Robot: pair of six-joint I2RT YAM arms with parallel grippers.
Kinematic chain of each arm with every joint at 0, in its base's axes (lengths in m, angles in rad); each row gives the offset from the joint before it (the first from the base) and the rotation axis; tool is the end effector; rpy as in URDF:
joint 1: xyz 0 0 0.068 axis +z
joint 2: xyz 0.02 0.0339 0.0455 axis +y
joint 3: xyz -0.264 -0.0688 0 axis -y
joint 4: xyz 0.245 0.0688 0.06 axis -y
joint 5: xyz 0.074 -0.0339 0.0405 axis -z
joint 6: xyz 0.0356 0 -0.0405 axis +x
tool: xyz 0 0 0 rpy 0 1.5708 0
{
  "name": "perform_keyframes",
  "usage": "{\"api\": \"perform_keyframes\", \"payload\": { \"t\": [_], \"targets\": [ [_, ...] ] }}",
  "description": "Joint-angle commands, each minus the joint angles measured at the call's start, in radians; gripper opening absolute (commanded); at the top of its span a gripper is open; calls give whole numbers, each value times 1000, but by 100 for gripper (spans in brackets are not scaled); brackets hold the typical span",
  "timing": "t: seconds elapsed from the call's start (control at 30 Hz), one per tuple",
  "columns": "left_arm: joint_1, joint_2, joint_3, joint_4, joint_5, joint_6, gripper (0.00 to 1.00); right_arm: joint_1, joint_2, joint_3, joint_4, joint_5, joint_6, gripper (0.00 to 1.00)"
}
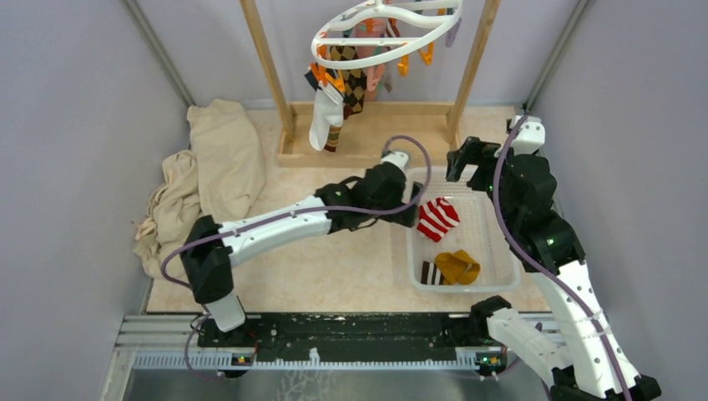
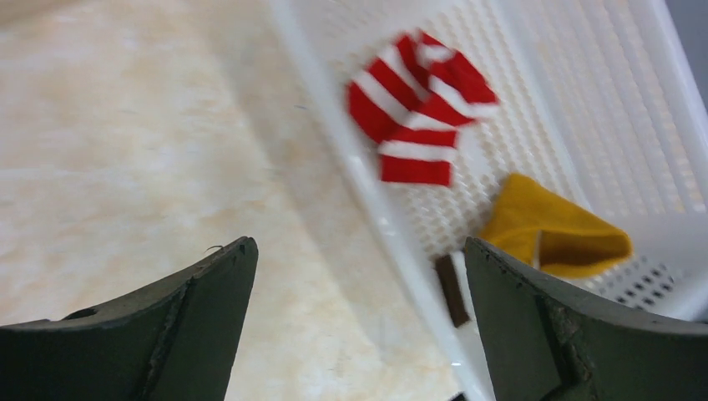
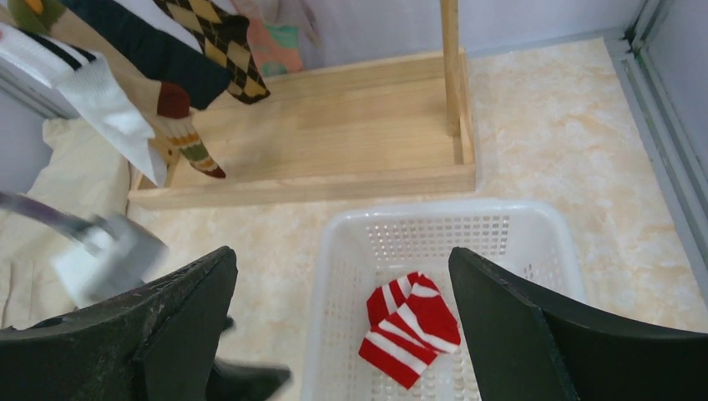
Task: Remove the socks clipped to the hanger
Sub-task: Place the sock in the bin, then remove the sock from the hanger.
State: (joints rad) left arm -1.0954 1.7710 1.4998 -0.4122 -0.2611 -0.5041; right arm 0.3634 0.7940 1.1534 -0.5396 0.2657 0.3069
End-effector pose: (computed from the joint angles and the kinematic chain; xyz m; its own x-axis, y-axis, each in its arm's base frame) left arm 0.1952 -0.3591 0.2960 -0.6237 0.1920 -0.7577 0.5323 0.8142 -0.2318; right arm 0.1433 0.0445 0.4247 -0.1904 0.2395 -0.9521 -0.0462 0.9665 0.2524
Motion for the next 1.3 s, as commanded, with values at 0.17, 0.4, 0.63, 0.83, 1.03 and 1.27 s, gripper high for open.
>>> {"api": "perform_keyframes", "payload": {
  "t": [0.17, 0.4, 0.63, 0.83, 1.03, 1.27],
  "targets": [
    [288, -313, -283, 222, -268, 122, 99, -7, -39, -139, 105, -111, 34, 98],
    [501, -325, -337, 424, -128, 228, 99, -7, -7, -192, 142, -191, 62, 98],
    [677, -320, -431, 664, 186, 177, 99, -7, 29, -243, 182, -212, 82, 97],
    [770, -253, -474, 873, 439, 129, 98, -7, 43, -263, 195, -208, 81, 97],
    [785, -158, -448, 965, 579, 105, 98, -9, 63, -284, 216, -222, 90, 97],
    [790, -106, -435, 998, 586, 102, 98, -16, 79, -300, 231, -226, 85, 97]
  ]
}}
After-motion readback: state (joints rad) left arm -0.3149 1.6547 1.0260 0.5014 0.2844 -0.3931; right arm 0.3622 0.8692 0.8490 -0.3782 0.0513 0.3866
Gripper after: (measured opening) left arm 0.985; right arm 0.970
